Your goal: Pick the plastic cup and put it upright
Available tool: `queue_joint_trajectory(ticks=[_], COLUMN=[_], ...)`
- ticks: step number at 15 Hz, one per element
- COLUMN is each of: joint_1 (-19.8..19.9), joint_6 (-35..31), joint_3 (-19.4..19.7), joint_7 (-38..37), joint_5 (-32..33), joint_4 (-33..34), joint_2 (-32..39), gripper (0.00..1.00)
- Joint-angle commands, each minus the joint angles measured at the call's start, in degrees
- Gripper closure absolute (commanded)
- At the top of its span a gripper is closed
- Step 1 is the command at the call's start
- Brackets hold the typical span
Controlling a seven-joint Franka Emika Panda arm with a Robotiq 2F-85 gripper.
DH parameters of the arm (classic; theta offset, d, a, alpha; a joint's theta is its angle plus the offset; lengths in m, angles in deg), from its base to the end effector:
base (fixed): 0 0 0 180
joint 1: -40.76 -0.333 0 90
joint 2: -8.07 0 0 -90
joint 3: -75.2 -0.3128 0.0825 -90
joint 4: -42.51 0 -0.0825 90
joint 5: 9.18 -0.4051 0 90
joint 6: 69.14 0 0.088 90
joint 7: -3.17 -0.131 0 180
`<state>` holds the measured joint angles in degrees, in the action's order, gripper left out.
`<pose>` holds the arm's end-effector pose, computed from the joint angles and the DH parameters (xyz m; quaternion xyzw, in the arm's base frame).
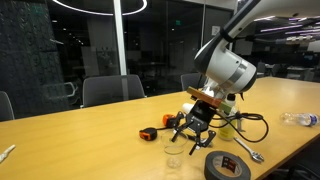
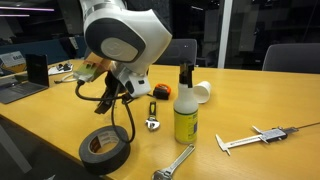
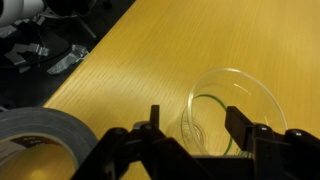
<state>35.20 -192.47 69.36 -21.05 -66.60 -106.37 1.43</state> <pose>0.4039 0.1326 0.2475 -0.8251 0.4223 0.2417 0.2872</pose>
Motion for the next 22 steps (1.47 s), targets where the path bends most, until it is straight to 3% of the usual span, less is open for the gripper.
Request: queue_joint_trajectory(ticks=[1,2,3,5,22], joint_1=[0.6,0.3,0.3,0.3,0.3], joint_6=[2.1,0.5,0.5,0.4,-0.2], joint_3=[0.1,-0.2,-0.2,-0.2,-0.5], joint_7=[-0.5,-0.1,-0.1,-0.1,-1.6], joint_5=[1.7,0.4,0.5,0.5,2.8], joint_4=[1.9,0.3,0.2,0.0,0.1], joint_2=[1.0,0.3,0.3,0.4,-0.8], gripper=[0.0,0.0,0.07,0.0,0.0])
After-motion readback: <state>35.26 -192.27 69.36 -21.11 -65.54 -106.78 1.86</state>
